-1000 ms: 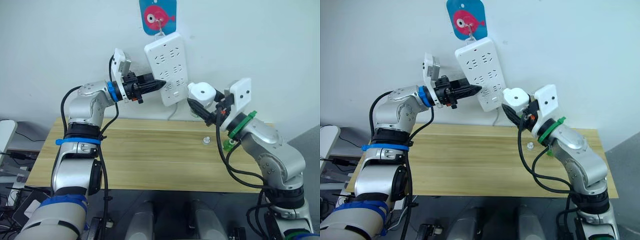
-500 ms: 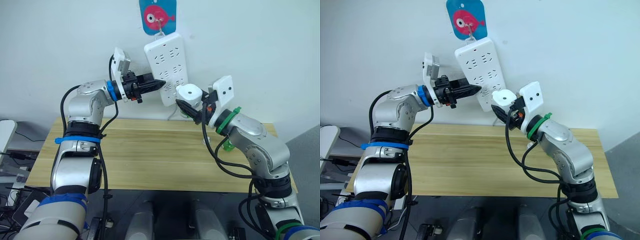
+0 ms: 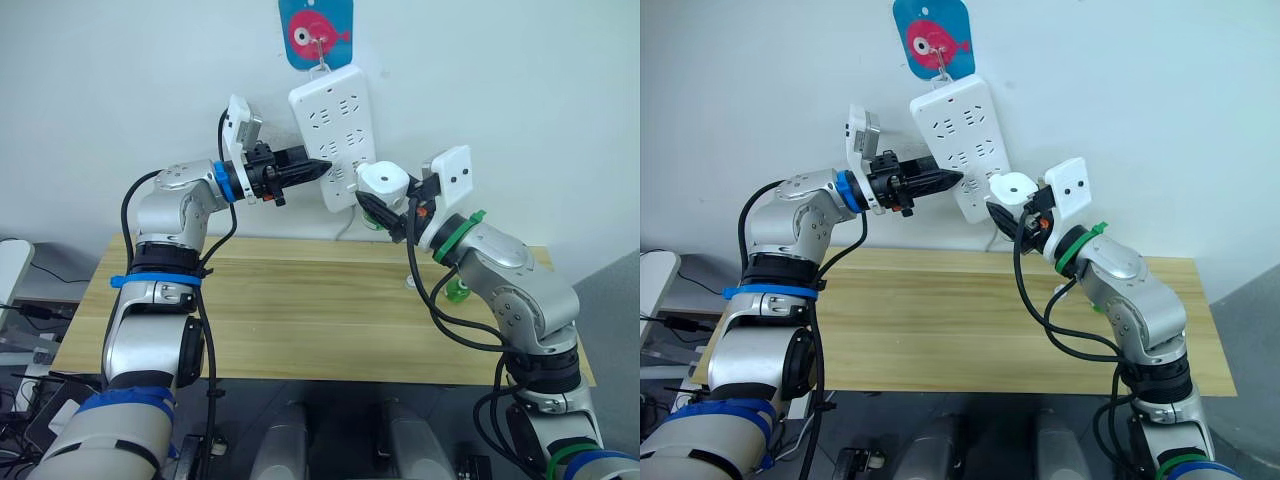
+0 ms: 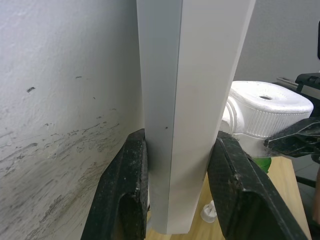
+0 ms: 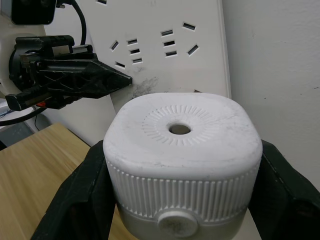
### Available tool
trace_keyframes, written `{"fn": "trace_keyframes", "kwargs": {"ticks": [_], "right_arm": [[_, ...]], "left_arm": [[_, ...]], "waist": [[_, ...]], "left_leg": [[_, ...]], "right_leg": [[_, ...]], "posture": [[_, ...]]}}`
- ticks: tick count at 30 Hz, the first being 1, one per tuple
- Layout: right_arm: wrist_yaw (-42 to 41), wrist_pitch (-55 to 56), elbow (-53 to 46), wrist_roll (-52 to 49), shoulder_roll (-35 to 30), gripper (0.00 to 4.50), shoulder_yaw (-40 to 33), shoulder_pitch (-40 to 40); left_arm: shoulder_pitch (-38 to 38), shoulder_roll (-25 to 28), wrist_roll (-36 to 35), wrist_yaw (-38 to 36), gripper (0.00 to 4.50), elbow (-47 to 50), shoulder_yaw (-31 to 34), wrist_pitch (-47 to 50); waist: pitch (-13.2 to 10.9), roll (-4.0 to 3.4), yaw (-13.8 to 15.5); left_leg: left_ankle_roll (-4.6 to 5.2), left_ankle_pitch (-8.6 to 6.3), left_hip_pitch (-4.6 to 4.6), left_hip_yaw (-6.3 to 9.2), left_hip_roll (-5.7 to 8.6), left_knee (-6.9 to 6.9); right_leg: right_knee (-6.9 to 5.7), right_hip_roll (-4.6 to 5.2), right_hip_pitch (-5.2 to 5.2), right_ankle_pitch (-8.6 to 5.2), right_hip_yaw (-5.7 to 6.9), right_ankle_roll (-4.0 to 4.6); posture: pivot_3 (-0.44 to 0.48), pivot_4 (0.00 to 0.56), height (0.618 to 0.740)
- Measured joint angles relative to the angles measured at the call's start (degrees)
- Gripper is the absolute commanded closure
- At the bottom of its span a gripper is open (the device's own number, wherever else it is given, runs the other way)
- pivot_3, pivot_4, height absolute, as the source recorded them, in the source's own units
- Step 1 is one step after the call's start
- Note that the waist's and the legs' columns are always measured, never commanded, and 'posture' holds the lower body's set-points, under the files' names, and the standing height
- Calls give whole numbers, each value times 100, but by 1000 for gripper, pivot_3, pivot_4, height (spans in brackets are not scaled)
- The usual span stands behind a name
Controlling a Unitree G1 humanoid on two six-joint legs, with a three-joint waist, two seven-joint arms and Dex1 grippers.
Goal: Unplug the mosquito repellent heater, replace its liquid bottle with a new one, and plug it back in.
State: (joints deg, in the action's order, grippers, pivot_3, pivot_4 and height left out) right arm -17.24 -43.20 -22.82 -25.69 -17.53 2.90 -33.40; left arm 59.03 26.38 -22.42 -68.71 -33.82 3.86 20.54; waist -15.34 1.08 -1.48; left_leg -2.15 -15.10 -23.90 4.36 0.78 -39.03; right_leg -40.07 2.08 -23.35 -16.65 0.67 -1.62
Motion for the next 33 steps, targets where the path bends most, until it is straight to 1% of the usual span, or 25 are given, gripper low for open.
{"fn": "trace_keyframes", "kwargs": {"ticks": [6,9,13,14,17,20,23,26,30,33], "right_arm": [[37,-12,1,30,46,1468,4,-7],[209,-208,31,25,278,1468,2,-128],[564,-540,188,-48,789,1468,-160,-336],[606,-593,200,-34,815,1468,-151,-379],[588,-553,265,182,732,1468,47,-500],[475,-120,394,724,519,1468,529,-547],[428,225,551,1090,492,1468,781,-547],[486,310,715,1137,817,1468,716,-547],[709,95,816,935,1446,1468,280,-551],[777,-49,823,872,1607,1468,120,-587]], "left_arm": [[-8,-7,0,26,3220,8,1,-6],[-23,16,33,63,3220,9,16,-59],[-28,1,91,74,3220,9,43,-101],[-31,-11,103,78,3220,9,48,-114],[-40,-6,132,81,3220,9,56,-117],[-51,5,186,112,3220,9,94,-125],[-62,7,214,159,3220,12,125,-116],[-96,19,226,187,3220,26,173,-103],[-113,34,259,239,3220,57,200,-103],[-136,34,261,287,3220,102,209,-100]], "waist": [[0,0,0],[0,0,-13],[0,0,-19],[0,0,-20],[0,0,-34],[0,0,-46],[0,0,-56],[1,1,-76],[1,1,-82],[1,1,-86]], "left_leg": [[0,0,0,0,1,0],[-3,2,1,-3,-1,-2],[-13,12,1,-3,-1,-2],[-13,12,1,-3,0,-2],[-12,13,2,-13,2,-2],[-10,20,3,-21,3,-2],[-10,33,3,-21,1,-2],[-5,39,6,-19,-3,-2],[-15,48,5,-16,-11,0],[-12,50,5,-17,-14,0]], "right_leg": [[-1,1,0,0,0,0],[-5,4,-3,0,-1,0],[-30,5,-14,0,-2,0],[-32,5,-17,0,-3,0],[-45,3,-25,0,-5,0],[-71,2,-40,0,-11,0],[-83,2,-45,0,-11,0],[-92,2,-46,0,-12,1],[-93,2,-51,8,-10,14],[-95,-1,-53,11,-11,19]], "posture": [[-29,195,740],[-33,199,740],[-33,199,740],[-33,199,740],[-32,200,740],[-27,202,740],[-23,205,740],[-18,207,740],[-16,209,740],[-18,209,740]]}}
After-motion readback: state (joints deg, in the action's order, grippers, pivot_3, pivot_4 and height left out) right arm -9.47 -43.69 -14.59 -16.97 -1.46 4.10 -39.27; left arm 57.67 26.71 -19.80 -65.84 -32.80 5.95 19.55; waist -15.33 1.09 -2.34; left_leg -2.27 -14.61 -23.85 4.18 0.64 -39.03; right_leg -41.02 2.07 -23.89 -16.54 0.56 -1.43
